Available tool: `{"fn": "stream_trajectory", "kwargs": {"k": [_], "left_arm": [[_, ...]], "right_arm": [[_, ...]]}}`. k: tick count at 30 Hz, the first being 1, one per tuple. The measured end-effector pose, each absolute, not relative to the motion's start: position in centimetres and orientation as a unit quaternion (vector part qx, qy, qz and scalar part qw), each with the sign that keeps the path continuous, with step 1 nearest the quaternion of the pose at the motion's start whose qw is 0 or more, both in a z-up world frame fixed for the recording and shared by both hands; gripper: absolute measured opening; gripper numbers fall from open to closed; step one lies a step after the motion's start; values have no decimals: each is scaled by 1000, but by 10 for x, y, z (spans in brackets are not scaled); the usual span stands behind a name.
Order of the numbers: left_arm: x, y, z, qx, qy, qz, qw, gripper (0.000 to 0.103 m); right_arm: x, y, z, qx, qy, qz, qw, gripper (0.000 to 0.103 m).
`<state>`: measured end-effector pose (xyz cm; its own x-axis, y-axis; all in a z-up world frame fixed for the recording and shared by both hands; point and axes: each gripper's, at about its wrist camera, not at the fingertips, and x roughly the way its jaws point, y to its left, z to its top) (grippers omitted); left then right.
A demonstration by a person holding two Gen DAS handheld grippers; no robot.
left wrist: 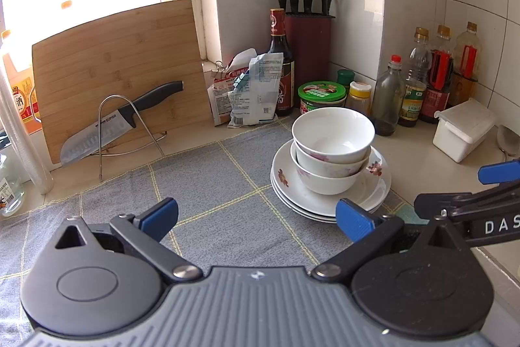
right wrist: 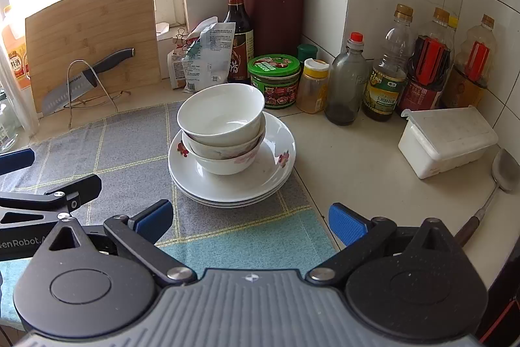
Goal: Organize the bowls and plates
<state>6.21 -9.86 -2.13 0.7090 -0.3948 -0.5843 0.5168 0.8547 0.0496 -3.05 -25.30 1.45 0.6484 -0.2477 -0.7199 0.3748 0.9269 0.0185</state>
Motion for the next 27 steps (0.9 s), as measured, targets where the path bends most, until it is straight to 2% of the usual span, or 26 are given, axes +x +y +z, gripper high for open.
{"fn": "stream_trajectory", "kwargs": {"k": [27], "left_arm": [[65, -101, -22, 111, 291, -251, 917, 102]], "right_arm": [[-28, -252, 17, 74, 382, -174, 905, 103]]}}
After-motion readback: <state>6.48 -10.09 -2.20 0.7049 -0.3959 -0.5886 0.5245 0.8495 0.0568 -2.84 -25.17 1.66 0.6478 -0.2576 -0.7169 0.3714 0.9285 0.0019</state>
